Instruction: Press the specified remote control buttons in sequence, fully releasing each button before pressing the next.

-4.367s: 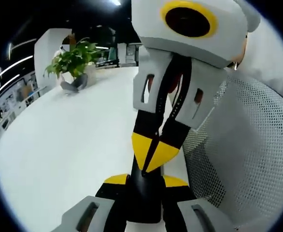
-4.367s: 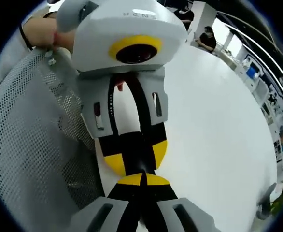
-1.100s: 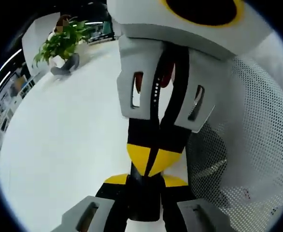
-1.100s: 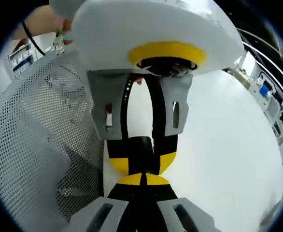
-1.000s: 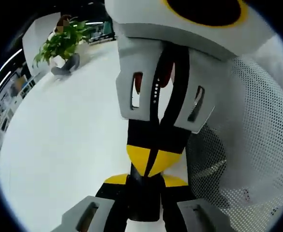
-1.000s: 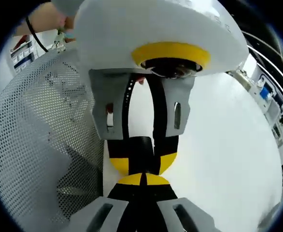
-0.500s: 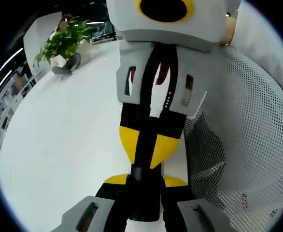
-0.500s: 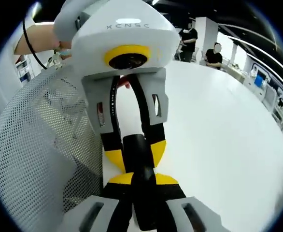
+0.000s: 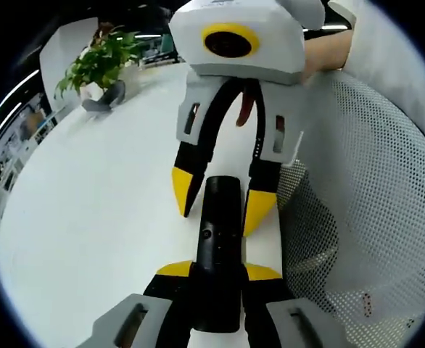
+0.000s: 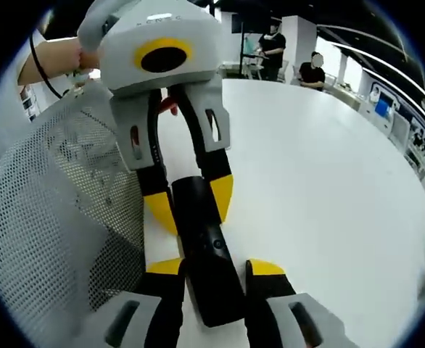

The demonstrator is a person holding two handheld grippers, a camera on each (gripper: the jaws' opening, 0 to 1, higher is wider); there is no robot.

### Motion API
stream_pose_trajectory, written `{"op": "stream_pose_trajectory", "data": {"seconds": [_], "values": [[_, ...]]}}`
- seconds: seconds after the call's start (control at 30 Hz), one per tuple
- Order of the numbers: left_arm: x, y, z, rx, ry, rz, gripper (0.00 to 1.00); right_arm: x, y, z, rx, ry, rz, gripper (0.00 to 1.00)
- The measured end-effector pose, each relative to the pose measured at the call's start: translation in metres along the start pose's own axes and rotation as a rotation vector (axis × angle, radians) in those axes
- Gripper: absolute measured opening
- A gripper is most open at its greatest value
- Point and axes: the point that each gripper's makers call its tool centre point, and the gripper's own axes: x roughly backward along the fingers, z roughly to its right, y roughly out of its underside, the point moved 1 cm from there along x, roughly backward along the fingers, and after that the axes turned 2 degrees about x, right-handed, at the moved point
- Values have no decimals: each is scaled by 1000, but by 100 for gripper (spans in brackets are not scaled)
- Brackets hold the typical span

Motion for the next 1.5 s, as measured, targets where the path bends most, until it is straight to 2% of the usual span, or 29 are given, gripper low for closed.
{"op": "stream_pose_trajectory", "data": {"seconds": [0.07,0.17,0.27,0.33,0.5,0.63,0.77,0.9,1.03,1.13,1.2,1.27,1.3,1.33,1.4,1.47,1.5], "values": [[0,0,0,26,-8,24,24,1,1,-2,-5,-6,-3,26],[1,0,0,42,-15,53,24,0,0,-3,55,-8,-14,24],[0,-1,0,49,-28,70,25,0,-1,-5,75,-3,-21,23],[0,-2,-2,124,-31,87,27,0,-2,-4,59,-4,-12,23],[6,-3,-7,264,-37,98,46,0,0,0,57,7,-13,21],[25,-16,-13,330,-77,198,54,0,0,0,48,5,-6,21],[45,-20,-20,361,-166,264,65,0,0,0,38,2,-3,22],[61,-24,-23,416,-215,347,67,-1,1,0,43,6,-2,22],[71,-23,-29,446,-266,389,76,0,0,0,36,10,0,22],[87,-31,-39,456,-359,483,85,0,0,0,36,11,1,22],[101,-39,-44,464,-410,568,91,-1,0,0,37,10,2,22],[118,-50,-48,458,-463,686,100,0,0,0,37,10,3,22],[124,-52,-48,455,-480,716,100,0,0,0,36,9,3,22],[135,-55,-50,467,-513,774,100,0,0,0,36,10,3,22],[146,-56,-52,468,-549,826,100,0,1,0,35,10,2,22],[165,-58,-52,454,-606,926,100,0,1,0,35,11,2,22],[171,-57,-52,453,-629,948,100,0,1,0,35,11,2,22]]}}
